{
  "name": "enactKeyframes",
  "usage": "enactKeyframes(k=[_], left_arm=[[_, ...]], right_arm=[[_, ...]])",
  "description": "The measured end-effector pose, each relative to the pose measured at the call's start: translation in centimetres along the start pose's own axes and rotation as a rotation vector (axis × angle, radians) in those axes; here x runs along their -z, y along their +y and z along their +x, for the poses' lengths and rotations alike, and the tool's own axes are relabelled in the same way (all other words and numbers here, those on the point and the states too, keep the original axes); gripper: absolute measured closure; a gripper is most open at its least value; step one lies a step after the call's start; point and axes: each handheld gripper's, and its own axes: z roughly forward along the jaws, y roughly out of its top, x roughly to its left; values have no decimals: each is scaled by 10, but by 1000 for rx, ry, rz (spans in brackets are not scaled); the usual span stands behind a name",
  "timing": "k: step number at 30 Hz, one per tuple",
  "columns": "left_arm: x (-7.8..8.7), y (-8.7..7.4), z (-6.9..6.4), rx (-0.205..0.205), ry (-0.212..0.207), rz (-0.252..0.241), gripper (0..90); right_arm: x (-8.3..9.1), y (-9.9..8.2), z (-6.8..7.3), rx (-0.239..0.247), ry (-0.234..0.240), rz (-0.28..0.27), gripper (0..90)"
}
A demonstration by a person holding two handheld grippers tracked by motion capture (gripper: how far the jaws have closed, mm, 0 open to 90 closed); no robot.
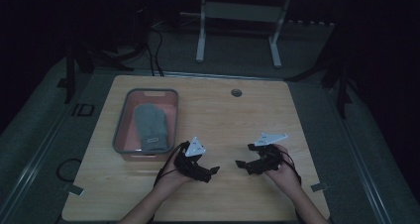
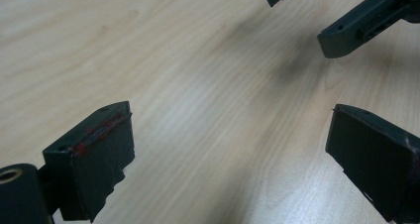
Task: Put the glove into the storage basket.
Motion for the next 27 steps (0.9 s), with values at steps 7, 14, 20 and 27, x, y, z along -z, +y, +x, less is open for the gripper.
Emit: enactKeyframes(k=[7, 14, 20, 27], left_arm=[[-9, -9, -8, -18, -20, 24, 51], [-15, -19, -15, -46, -28, 20, 51], [-14, -22, -17, -46, -45, -59, 51], [-12, -27, -17, -56, -6, -59, 51]], right_arm=[[9, -30, -6, -30, 19, -22, 140], [20, -54, -13, -58, 32, -56, 135], [29, -72, -20, -59, 2, -87, 135], [46, -87, -31, -89, -55, -116, 136]])
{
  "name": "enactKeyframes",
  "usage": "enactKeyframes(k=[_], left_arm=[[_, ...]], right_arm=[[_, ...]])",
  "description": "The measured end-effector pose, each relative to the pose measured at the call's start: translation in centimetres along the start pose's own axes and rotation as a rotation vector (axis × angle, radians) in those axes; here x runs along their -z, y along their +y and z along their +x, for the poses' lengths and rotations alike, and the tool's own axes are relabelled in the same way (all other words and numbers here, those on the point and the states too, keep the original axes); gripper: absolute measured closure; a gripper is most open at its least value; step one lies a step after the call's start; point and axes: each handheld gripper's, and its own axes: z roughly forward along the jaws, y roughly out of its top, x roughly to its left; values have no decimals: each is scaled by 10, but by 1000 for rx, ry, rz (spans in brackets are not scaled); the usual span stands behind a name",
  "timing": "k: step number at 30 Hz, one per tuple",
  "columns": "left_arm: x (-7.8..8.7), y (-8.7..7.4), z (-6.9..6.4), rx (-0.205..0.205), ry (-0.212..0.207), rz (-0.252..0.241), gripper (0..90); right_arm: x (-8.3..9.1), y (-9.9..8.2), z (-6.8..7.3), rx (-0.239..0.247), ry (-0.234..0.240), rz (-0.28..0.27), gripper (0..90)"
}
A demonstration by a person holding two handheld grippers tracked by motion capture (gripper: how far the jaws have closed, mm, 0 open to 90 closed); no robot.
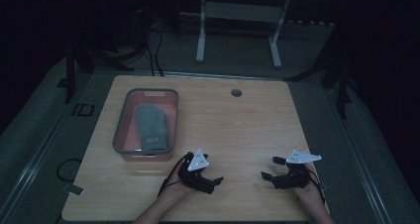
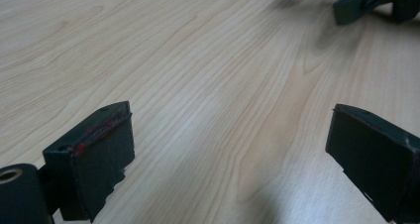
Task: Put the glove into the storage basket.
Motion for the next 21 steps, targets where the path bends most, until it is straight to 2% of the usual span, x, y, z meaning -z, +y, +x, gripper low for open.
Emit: enactKeyframes(k=[3, 10, 21], left_arm=[[1, -3, 0, -2, 17, 1, 51], [2, -3, 0, 2, 6, 9, 51], [4, -3, 2, 11, 6, -11, 51]], right_arm=[[5, -5, -6, -21, -20, -2, 136], [12, -10, -12, -48, -28, -34, 136], [9, -10, -11, -29, -36, -15, 140]])
